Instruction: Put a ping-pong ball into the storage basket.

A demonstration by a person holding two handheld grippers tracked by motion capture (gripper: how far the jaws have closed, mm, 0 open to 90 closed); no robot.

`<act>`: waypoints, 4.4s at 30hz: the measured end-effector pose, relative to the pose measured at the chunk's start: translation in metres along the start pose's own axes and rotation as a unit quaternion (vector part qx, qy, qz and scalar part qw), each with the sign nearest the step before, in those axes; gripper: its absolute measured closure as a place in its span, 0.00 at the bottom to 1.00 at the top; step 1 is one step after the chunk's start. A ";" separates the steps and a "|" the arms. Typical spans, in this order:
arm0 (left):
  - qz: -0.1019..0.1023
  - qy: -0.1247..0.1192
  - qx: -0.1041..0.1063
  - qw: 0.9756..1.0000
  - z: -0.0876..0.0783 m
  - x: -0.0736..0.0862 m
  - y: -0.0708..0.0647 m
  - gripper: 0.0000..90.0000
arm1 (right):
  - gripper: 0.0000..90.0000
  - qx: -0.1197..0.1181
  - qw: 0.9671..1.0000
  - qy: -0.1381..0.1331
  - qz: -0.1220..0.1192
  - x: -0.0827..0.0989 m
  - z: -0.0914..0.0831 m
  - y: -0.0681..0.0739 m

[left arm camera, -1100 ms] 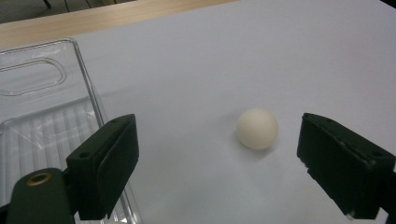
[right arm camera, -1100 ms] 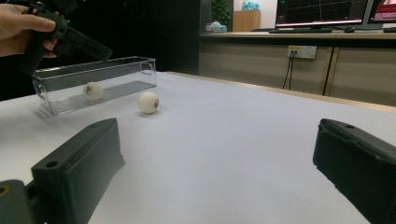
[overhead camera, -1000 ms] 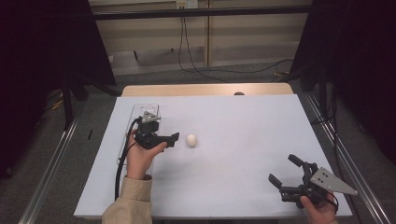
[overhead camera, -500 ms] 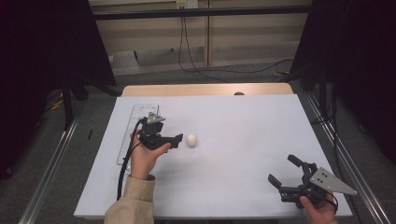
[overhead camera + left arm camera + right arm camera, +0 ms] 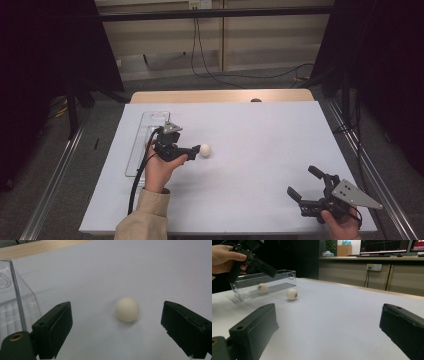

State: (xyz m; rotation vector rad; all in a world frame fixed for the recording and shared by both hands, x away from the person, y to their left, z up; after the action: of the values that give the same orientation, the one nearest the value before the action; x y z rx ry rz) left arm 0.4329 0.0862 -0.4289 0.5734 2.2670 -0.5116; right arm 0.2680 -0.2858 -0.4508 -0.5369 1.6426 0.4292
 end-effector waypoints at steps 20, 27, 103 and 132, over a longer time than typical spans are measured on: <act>-0.002 0.001 0.007 1.000 0.008 0.001 -0.007 0.11 | 0.01 0.000 1.000 0.001 0.000 0.000 0.000 0.000; 0.000 0.006 0.007 1.000 0.011 0.003 -0.009 0.11 | 0.01 0.001 1.000 0.000 0.000 0.000 -0.001 0.000; 0.015 0.023 -0.011 1.000 0.054 0.017 -0.020 0.14 | 0.01 -0.001 1.000 0.000 0.000 0.000 0.000 0.001; 0.020 0.033 0.005 0.999 0.067 0.022 -0.020 0.34 | 0.01 -0.001 1.000 0.001 0.000 0.000 -0.001 0.000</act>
State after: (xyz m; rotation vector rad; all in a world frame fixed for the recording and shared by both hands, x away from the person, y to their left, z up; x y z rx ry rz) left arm 0.4447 0.0408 -0.4849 0.6486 2.3108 -0.4901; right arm 0.2668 -0.2864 -0.4511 -0.5393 1.6436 0.4299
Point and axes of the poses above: each handheld gripper's, and its own axes: z roughly forward along the jaws, x roughly out of its underside, y roughly to its left, the point moved 5 cm from there along z, roughly forward along the jaws, and after that the axes turned 6 degrees about -z, right-handed, at the moved point
